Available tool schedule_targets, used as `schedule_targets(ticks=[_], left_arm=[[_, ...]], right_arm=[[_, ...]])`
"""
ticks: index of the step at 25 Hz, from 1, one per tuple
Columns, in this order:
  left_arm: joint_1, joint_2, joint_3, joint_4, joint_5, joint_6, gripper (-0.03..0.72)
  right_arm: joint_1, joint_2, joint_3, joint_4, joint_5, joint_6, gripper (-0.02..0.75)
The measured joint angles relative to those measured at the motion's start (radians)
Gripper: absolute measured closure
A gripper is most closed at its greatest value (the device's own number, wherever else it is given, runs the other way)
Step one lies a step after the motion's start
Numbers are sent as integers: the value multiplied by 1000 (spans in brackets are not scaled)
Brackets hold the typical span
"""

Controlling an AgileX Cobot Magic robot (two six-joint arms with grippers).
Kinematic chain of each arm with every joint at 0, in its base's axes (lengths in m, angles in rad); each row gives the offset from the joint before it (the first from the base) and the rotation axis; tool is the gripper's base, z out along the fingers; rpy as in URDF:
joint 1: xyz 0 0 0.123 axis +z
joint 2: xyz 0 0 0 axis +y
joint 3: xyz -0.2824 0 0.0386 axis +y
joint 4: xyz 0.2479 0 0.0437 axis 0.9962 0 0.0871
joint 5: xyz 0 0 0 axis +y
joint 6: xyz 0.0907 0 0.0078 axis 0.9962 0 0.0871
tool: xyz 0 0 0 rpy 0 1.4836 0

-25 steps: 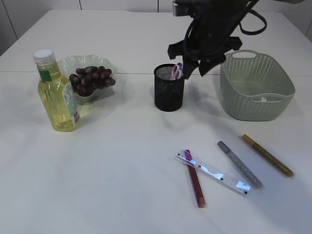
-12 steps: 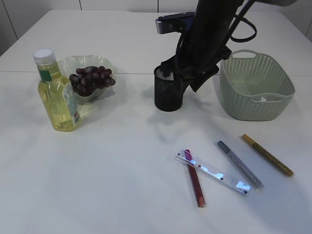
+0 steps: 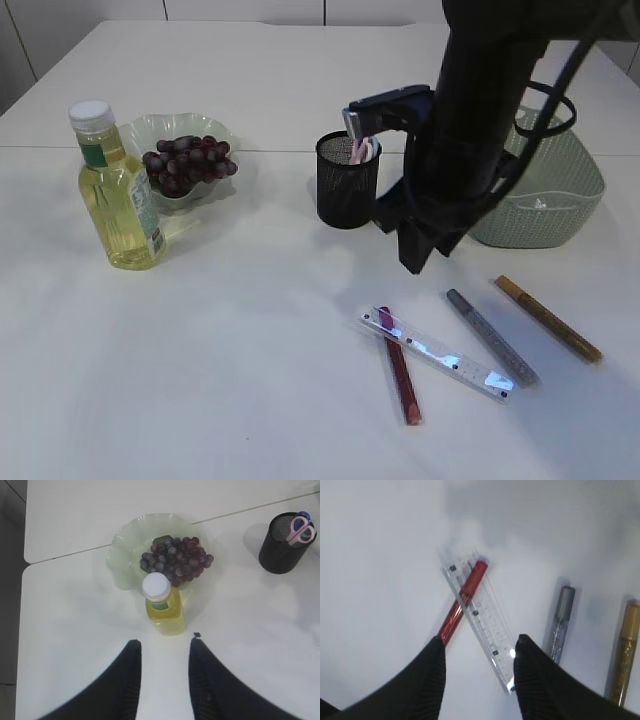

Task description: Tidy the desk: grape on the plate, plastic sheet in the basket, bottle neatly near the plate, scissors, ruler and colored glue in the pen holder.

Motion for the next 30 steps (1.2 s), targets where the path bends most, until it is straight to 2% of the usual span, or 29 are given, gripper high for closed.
schedule_targets(ticks=[8,12,18,30], left_arm=[[0,0,0,-2,0,0,448],[0,0,0,-10,0,0,448],[0,0,0,-36,0,0,448],[0,0,0,-35,0,4,448]], right_arm=[[0,-123,253,3,-6,-155,370],[0,-154,335,16,-85,-236,358],[5,-154,355,47,-212,-296,293],[5,-154,355,37,-292,-333,288]])
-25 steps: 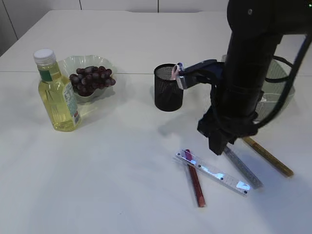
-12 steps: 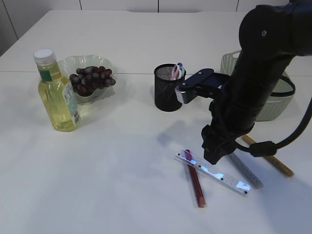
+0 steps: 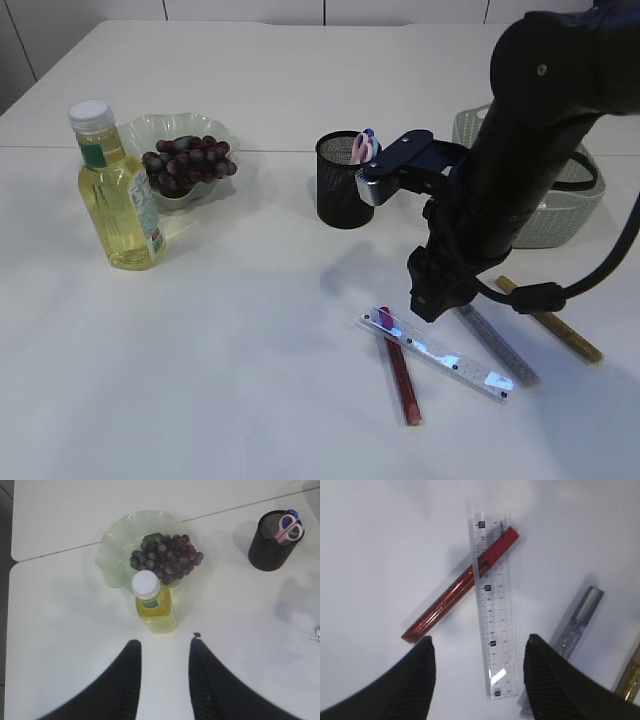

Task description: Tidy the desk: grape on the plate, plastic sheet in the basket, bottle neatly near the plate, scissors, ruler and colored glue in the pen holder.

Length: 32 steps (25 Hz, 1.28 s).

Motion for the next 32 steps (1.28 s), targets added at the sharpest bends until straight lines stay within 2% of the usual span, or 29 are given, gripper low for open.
schedule_targets(ticks=[6,16,32], left_arm=[[0,0,0,23,0,12,448],[0,0,0,26,0,19,448],[0,0,0,26,0,22,447]], right_arm=[[0,38,0,-16,-55,-91,287],[0,165,0,-41,-42,-100,287],[0,180,0,-72,-80,-102,287]])
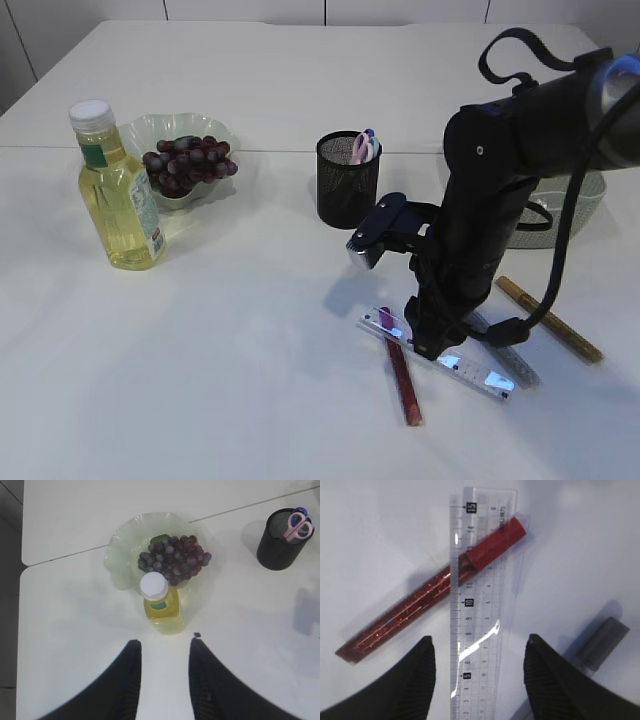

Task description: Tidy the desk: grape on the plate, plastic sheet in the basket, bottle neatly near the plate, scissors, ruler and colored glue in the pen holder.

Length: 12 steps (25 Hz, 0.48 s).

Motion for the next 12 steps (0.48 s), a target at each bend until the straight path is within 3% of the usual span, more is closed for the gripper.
schedule_targets(ticks=[12], left_arm=[[0,0,0,-10,0,0,447]], right_arm=[[0,53,0,2,-9,-2,286]])
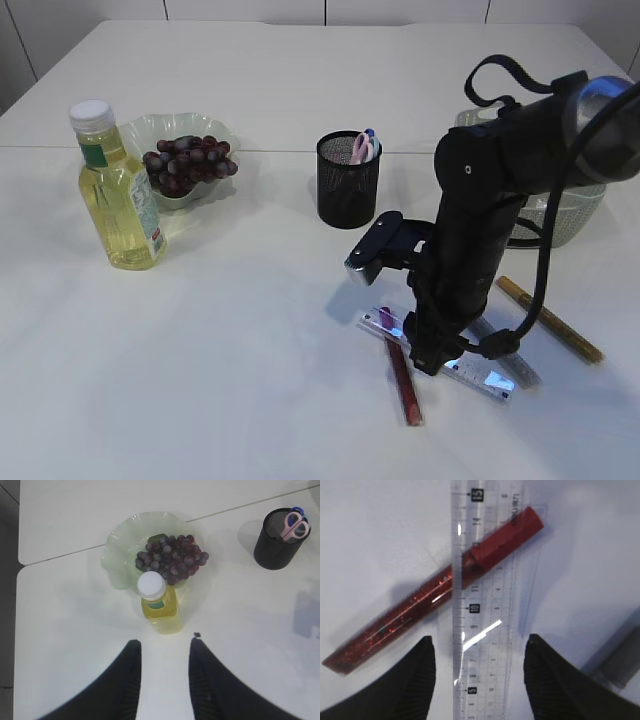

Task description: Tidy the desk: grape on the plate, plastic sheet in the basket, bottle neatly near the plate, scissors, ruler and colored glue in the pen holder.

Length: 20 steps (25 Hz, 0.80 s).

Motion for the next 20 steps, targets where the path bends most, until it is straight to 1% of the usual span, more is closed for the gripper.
schedule_targets(ticks=[9,20], left_arm=[[0,0,0,-2,0,0,447],[0,0,0,-2,0,0,447]], right_arm=[[0,17,-27,2,-14,0,286],[0,32,-47,16,17,0,286]])
